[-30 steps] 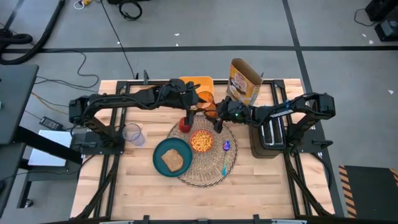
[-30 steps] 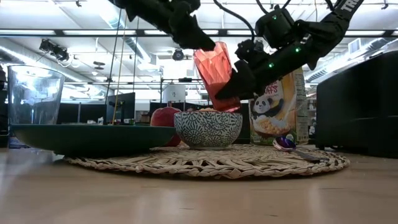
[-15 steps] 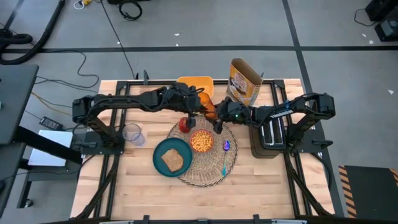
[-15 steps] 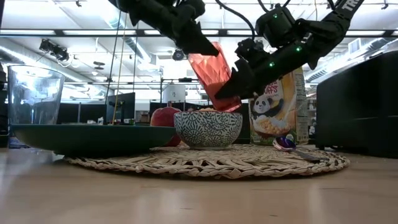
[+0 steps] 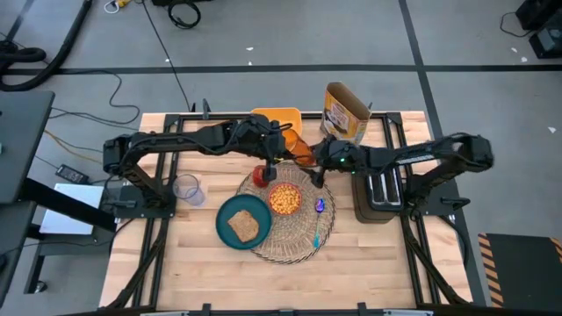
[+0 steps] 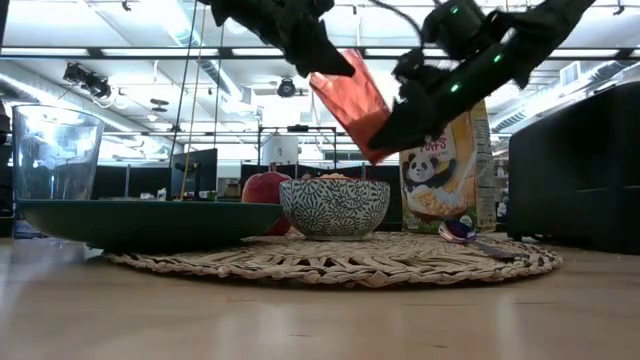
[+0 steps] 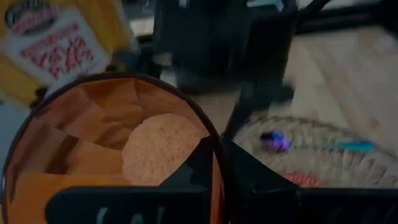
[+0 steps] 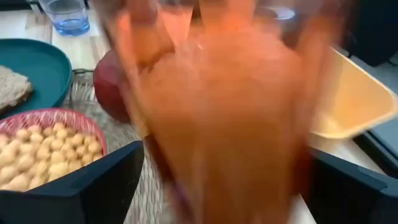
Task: Arrange a breakfast setting
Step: Put the brown cup of milk to the top right of the brown table mat
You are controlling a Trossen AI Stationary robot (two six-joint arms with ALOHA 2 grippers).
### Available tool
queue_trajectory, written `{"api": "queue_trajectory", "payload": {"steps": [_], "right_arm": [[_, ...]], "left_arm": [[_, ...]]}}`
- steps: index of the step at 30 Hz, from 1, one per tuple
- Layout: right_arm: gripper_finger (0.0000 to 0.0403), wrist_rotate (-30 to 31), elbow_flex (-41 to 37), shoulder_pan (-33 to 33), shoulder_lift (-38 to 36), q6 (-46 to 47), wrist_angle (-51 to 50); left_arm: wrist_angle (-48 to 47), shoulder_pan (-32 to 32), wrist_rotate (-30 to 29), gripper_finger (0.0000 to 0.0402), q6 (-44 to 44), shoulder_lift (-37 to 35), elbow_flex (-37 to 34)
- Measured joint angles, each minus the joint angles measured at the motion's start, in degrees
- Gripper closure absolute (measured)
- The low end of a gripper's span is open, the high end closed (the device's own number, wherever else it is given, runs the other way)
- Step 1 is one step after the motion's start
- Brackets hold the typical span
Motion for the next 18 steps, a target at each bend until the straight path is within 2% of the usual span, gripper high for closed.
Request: {"api": "queue_trajectory", "payload": {"steps": [9,12,18], "right_arm": [[0.0017,1.13,-0.04,0.50,-16.67,4.91,-24.91],[0.0017,2.65,-0.11,1.68,-21.04,5.77,-28.85],[0.0017,7.04,-0.11,3.34,-27.68,5.45,-32.72]], "left_arm": [[-1.18,-0.55,-0.66,0.0379,1.46,5.96,1.25],[-4.64,-1.71,-0.60,0.0379,2.78,9.24,4.63],[-17.18,-3.06,-1.91,0.0379,6.88,14.17,16.46]]}}
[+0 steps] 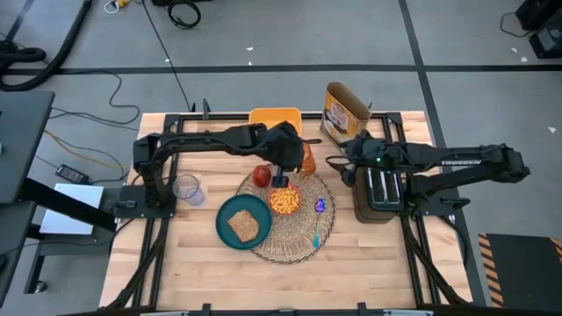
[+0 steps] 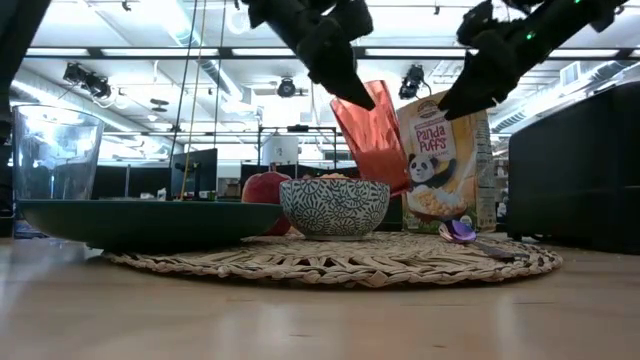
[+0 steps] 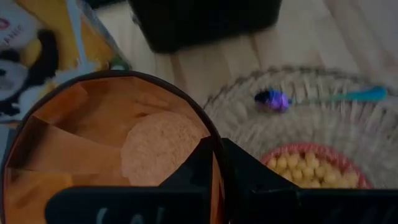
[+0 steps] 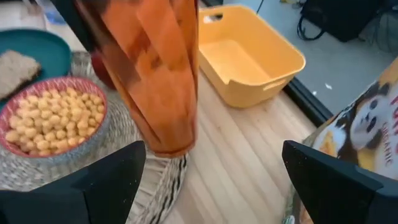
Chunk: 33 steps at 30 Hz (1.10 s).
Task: Arrange a breakfast setting
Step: Put the brown cup of milk to the top right of the brown table mat
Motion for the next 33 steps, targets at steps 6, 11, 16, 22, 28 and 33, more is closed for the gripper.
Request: {"api": "queue_trajectory", "payload": {"steps": [6,11,16,22,28,33], "right_arm": [[0.0017,0.57,0.00,0.41,-1.64,-0.09,-0.30],[0.0017,0.54,0.00,0.50,-0.25,0.40,-1.24],[0.0017,0.54,0.00,0.50,1.13,0.37,-0.84],[0.0017,0.46,0.00,0.50,1.45,0.48,-0.09],[0.0017,0.01,0.00,0.50,1.41,0.54,0.10],[0.0017,-0.95,0.00,0.50,1.41,0.77,0.08]], "left_arm": [[-14.61,0.00,-2.54,0.0379,3.53,5.22,10.80],[-19.09,0.07,-2.74,0.0379,7.10,8.10,12.64],[-19.34,-0.02,-2.07,0.0379,8.88,8.33,12.27],[-19.05,0.19,-2.10,0.0351,8.77,8.50,12.18],[-19.09,0.11,-1.92,0.0344,8.90,8.48,12.18],[-18.93,0.17,-2.04,0.0341,8.07,8.48,12.18]]}}
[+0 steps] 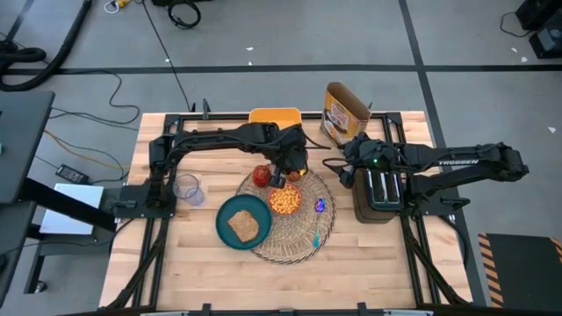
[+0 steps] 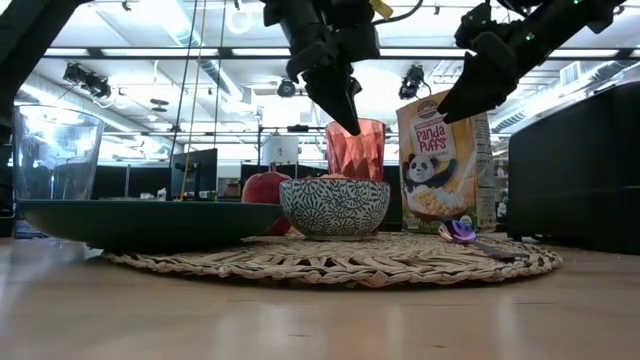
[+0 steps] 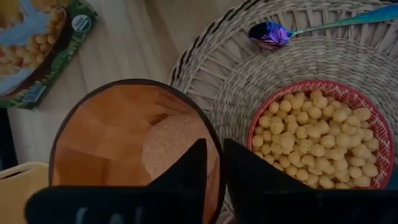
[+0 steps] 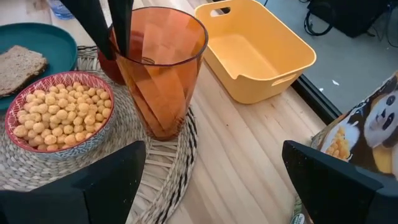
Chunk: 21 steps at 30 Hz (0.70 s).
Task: Arrange a breakfast setting
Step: Put the brown cup of milk to the top right of the brown table mat, then return to Home Position
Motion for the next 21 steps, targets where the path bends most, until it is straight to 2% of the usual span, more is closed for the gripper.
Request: {"api": "queue_trajectory", "payload": {"steps": [4,8,13,18,21], "right_arm": [[0.0017,-0.05,0.00,0.00,0.00,0.01,-0.02],[0.0017,-0.21,0.00,0.00,0.00,0.23,0.03],[0.0020,-0.43,0.00,0.00,0.05,-1.17,2.41],[0.0031,-4.01,0.00,0.14,1.81,-1.88,7.30],[0.0041,-4.23,0.00,1.62,3.34,-1.87,10.03]], "left_arm": [[1.07,-0.02,-0.01,0.0319,-0.27,-0.02,0.00],[1.48,0.00,-0.29,0.0277,-0.56,-0.07,0.23],[-0.91,-0.01,-0.58,0.0234,-0.64,-0.09,5.13],[-2.61,-0.26,0.61,0.0231,-2.63,-1.44,11.70],[-1.45,0.38,7.64,0.0243,-5.60,-4.79,12.22]]}}
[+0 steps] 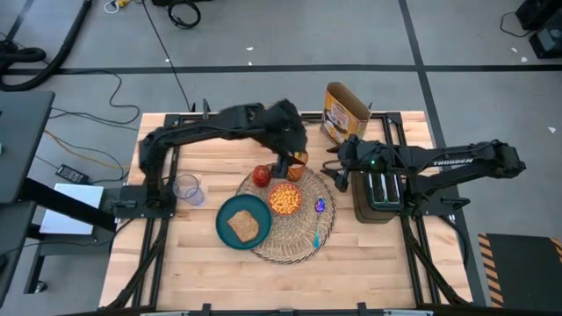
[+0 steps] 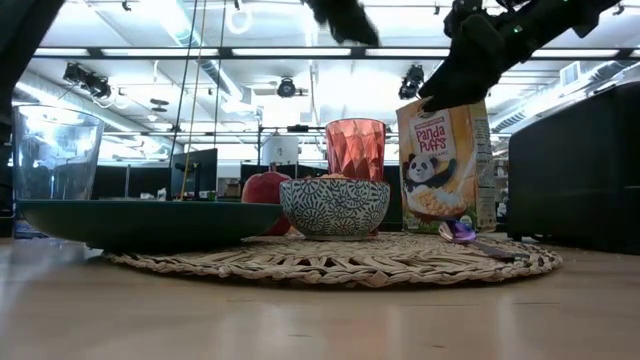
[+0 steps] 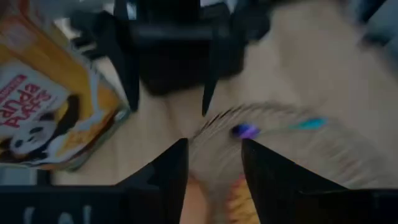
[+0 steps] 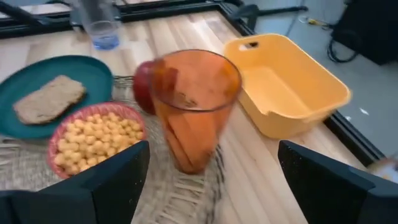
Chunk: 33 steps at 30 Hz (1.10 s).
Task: Arrange a breakfast setting
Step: Return to Home Position
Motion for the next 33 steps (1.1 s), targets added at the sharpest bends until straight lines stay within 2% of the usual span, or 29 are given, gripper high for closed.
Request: {"api": "queue_trajectory", "payload": {"steps": [3,6,14,20,25,28,33], "right_arm": [[0.0056,-0.07,-0.02,3.02,1.87,0.30,4.23],[0.0073,-0.65,-0.02,6.70,3.79,0.30,8.86],[0.0130,-2.33,-0.02,14.35,8.57,-1.84,20.18],[0.0168,-7.67,-0.02,12.13,5.07,-3.65,17.60],[0.0199,-7.87,-1.43,9.08,0.34,-5.72,17.91],[0.0219,-6.35,-5.23,8.25,-2.43,-6.12,20.54],[0.0256,-4.91,-13.12,7.97,-7.11,-3.50,25.35]], "left_arm": [[1.59,1.33,2.88,0.0261,-4.64,-4.82,-2.25],[5.39,2.61,4.04,0.0283,-5.95,-11.15,-9.51],[26.11,2.57,4.78,0.0331,-10.84,-31.80,-41.92],[35.04,0.47,0.58,0.0348,-14.78,-47.03,-58.72],[45.52,-3.23,-1.26,0.0353,-18.62,-61.02,-73.84],[52.42,-5.56,-1.68,0.0354,-21.20,-67.82,-82.81],[58.85,-9.10,-7.74,0.0354,-22.21,-77.38,-94.38]]}}
